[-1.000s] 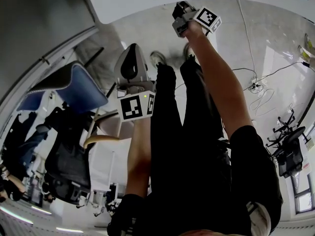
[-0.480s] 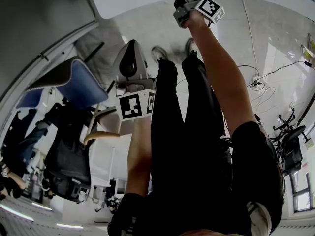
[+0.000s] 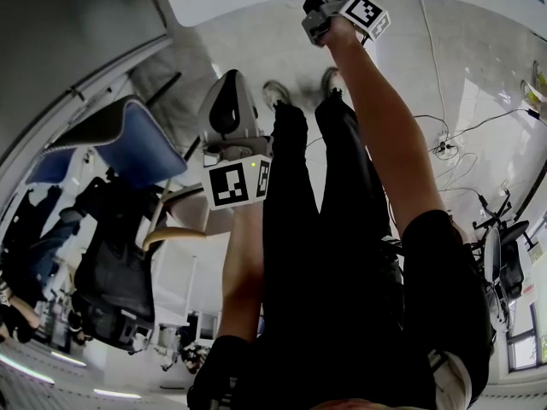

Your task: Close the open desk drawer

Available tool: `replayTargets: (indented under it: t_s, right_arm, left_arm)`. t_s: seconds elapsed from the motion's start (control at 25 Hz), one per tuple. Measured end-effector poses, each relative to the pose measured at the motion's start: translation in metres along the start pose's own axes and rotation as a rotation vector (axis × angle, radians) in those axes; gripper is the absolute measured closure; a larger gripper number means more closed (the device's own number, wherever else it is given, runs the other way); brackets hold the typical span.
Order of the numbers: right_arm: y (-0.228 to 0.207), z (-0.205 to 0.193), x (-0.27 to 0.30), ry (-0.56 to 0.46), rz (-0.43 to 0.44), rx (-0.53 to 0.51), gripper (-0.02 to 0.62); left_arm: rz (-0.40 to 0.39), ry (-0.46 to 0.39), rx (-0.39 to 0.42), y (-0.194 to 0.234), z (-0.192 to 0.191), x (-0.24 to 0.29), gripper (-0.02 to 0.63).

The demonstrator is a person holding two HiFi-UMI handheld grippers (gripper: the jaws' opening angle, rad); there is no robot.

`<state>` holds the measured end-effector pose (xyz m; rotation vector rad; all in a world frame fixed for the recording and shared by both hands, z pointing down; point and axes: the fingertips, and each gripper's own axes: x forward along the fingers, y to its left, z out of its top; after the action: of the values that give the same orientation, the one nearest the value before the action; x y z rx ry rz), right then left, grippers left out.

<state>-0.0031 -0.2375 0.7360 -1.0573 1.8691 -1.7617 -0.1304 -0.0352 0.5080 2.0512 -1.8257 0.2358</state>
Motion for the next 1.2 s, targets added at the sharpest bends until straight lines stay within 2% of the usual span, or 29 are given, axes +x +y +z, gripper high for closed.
replayTargets:
  t_s: [0.2,0.52,0.64,0.8,1.0,1.2]
  right_arm:
    - [0.0,-0.011,-0.007,0.009,0.006,0.028,0.482]
    - [-0.001,-0.021,-0.063,0.038,-0.06,-0.011,0.498]
    - [0.012,-0.021,-0.095,0.042,-0.081,-0.041,0.531]
    - [0.054,-0.022,-0.139,0.04,-0.106,-0.135,0.592]
    - [0.133,-0.008,-0.186,0.052,-0.093,-0.267,0.592]
    - [0.212,0.008,-0.226,0.064,-0.103,-0.41,0.592]
  left_arm:
    - [0.004,-0.01,-0.002,0.001,0.001,-0.009,0.589]
    - [0.005,-0.04,-0.015,-0.009,0.018,-0.02,0.589]
    - [-0.001,-0.073,-0.02,-0.015,0.035,-0.028,0.589]
    - [-0.01,-0.1,-0.01,-0.022,0.064,-0.045,0.589]
    - [-0.016,-0.123,-0.021,-0.031,0.096,-0.071,0.589]
    - [-0.012,-0.166,-0.047,-0.044,0.144,-0.11,0.589]
